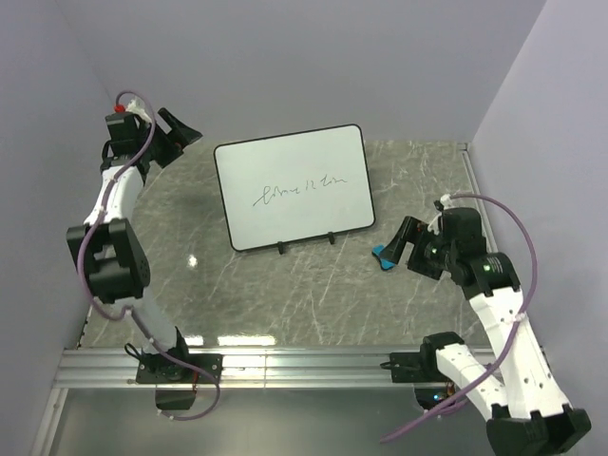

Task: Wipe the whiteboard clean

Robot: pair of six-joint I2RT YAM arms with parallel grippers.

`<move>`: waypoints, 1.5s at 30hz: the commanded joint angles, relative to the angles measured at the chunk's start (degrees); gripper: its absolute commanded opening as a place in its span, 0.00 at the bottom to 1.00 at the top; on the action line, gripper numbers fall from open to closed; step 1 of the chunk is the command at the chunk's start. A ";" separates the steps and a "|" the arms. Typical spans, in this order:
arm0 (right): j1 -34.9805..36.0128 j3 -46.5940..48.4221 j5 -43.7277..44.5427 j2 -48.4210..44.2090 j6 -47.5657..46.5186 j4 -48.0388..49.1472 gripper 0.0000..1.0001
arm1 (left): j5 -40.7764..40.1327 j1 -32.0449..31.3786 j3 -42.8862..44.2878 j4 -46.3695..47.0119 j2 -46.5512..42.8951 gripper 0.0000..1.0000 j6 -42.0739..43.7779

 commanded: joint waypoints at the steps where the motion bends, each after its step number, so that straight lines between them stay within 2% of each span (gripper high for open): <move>1: 0.39 4.44 -0.76 3.54 -0.87 1.74 0.93 | 9.13 0.47 6.05 7.73 6.48 0.95 -1.89; 7: 0.39 6.64 0.73 8.98 0.71 2.52 0.93 | 19.77 0.29 8.10 17.66 15.72 0.93 -7.34; 8: 0.39 7.25 0.56 9.86 0.89 2.17 0.92 | 23.87 0.12 7.57 22.80 16.77 0.93 -9.78; 10: 0.31 7.26 0.91 12.50 0.98 2.08 0.91 | 27.84 -0.32 5.12 30.89 17.39 0.92 -14.17; 16: 0.31 4.80 1.88 13.30 0.37 2.08 0.90 | 32.87 -0.59 1.85 39.81 17.75 0.90 -19.64; 21: 0.31 3.92 2.93 13.48 -0.16 1.38 0.90 | 34.90 -1.82 1.32 34.74 16.78 0.88 -14.57; 22: 0.31 3.57 2.93 13.39 -0.25 1.38 0.91 | 33.85 -2.78 1.85 26.80 16.61 0.87 -8.37; 24: 0.39 3.30 2.85 12.95 -0.16 1.47 0.90 | 31.66 -3.92 3.25 19.11 16.43 0.86 -2.54; 26: 0.31 3.04 2.67 12.42 -0.25 1.47 0.91 | 29.80 -5.24 2.30 18.19 16.43 0.85 -1.19; 29: 0.31 2.95 3.02 12.24 -1.13 1.99 0.91 | 28.48 -5.95 0.45 20.57 17.04 0.74 -2.77; 30: 0.39 3.04 3.11 12.33 -1.56 2.26 0.91 | 28.22 -6.04 0.45 20.57 17.22 0.61 -3.04; 32: 0.31 3.48 2.93 12.94 -2.44 3.39 0.91 | 27.78 -6.30 0.45 21.18 17.74 0.49 -3.74; 33: 0.31 3.65 3.02 13.21 -2.71 3.84 0.90 | 27.61 -6.30 0.36 21.36 17.66 0.38 -3.92; 35: 0.39 3.83 3.37 14.61 -3.41 5.68 0.91 | 27.60 -6.21 0.44 21.19 17.31 0.28 -4.36; 38: 0.48 1.99 3.81 17.95 -3.94 8.93 0.90 | 27.69 -6.39 0.88 19.35 16.52 0.01 -3.92; 45: 0.48 -3.90 8.29 25.07 -0.17 15.17 0.82 | 26.99 -6.30 -1.22 15.40 11.60 0.00 -0.32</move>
